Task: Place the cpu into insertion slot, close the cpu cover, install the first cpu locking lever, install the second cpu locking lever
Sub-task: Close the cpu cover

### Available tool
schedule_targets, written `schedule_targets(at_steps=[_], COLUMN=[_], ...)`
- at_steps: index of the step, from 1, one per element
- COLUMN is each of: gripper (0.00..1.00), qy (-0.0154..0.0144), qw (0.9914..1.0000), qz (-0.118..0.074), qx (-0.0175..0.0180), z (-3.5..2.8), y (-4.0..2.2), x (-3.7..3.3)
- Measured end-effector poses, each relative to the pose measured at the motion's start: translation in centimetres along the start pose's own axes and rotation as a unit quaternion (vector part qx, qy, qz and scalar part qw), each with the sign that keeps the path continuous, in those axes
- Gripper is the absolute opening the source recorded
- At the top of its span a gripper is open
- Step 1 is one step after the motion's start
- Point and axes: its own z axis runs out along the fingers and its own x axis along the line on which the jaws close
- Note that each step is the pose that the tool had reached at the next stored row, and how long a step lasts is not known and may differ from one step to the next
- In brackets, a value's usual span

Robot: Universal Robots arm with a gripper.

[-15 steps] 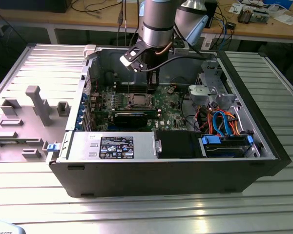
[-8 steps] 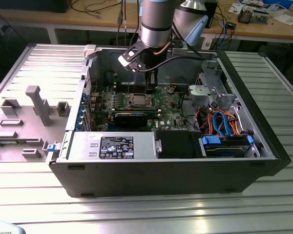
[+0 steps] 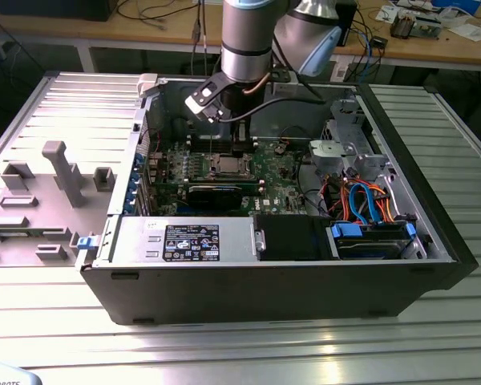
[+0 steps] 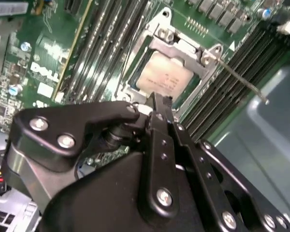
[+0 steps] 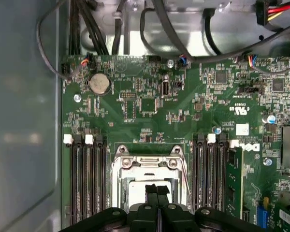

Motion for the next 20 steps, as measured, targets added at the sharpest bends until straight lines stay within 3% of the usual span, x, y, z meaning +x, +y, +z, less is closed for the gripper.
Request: schedule_targets(at_steps=[12,20], gripper=[0.11,0.11], qy=[0.0,-0.0001], qw=[0.99982,0.9996], qz=[-0.019,-0.028], qx=[0.0,-0.0001], z=[1.43,1.93], y=[-3.52,-4.04], x=[0.03,0.04])
